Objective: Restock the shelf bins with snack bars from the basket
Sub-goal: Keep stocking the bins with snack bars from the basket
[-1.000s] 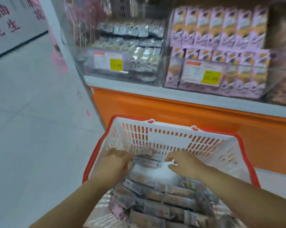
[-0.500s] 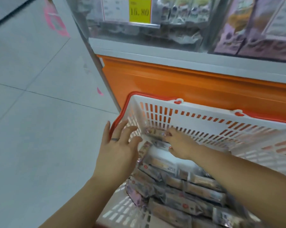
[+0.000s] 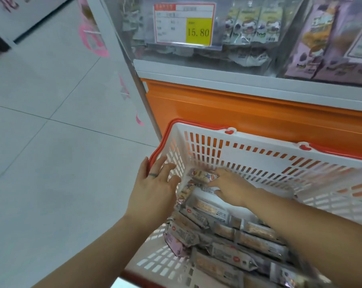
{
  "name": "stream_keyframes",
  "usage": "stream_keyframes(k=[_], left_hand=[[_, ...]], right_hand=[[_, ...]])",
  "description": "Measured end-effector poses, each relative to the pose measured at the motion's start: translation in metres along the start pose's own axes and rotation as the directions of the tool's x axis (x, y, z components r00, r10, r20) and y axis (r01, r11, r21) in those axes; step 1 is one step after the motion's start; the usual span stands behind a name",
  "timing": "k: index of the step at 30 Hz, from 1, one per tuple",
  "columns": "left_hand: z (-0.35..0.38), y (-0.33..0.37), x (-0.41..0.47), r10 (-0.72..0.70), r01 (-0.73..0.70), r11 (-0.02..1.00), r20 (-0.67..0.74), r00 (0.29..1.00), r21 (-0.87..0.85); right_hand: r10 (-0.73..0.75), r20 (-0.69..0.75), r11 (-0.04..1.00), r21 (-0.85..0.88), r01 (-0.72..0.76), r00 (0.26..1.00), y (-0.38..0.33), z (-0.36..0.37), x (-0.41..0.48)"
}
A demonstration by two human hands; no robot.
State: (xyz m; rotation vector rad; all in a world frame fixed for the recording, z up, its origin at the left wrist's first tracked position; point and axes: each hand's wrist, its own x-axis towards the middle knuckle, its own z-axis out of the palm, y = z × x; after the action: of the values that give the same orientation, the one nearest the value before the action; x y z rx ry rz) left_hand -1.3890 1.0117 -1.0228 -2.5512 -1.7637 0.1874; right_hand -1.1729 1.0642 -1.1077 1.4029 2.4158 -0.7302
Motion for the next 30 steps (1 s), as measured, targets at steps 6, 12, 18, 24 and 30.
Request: stream_keyframes(k=[6,12,18,24,30], left_hand=[[-0.025,-0.025,-0.005,0.154,-0.142,0.987,0.218,0.964,-0.074],[-0.086,-0.028,-0.009,-0.014,0.052,0.952,0.124,0.992,-0.302],[-0.156,-0.003,-0.019,0.06,-0.003,0.781,0.07,0.996,-0.624],[-0.205,0.025,-0.022,-0.065,-0.056,0.582,-0.116,0.991,-0.811],[-0.23,0.058,-0.014,-0.273,-0.044,0.075,-0.063,0.96,-0.996]], right_hand=[[-0.116,-0.215,0.986,0.09,0.138,0.97,-0.026,-0.058,-0.033],[-0.341,-0.395,0.939,-0.104,0.328,0.853,-0.041,-0.118,-0.085],[-0.493,-0.506,0.87,-0.288,0.4,0.708,-0.054,-0.171,-0.145],[-0.462,-0.638,0.887,-0.352,0.3,0.616,-0.06,-0.209,-0.191],[-0.068,-0.729,0.964,0.129,0.233,0.681,-0.082,-0.229,-0.224]])
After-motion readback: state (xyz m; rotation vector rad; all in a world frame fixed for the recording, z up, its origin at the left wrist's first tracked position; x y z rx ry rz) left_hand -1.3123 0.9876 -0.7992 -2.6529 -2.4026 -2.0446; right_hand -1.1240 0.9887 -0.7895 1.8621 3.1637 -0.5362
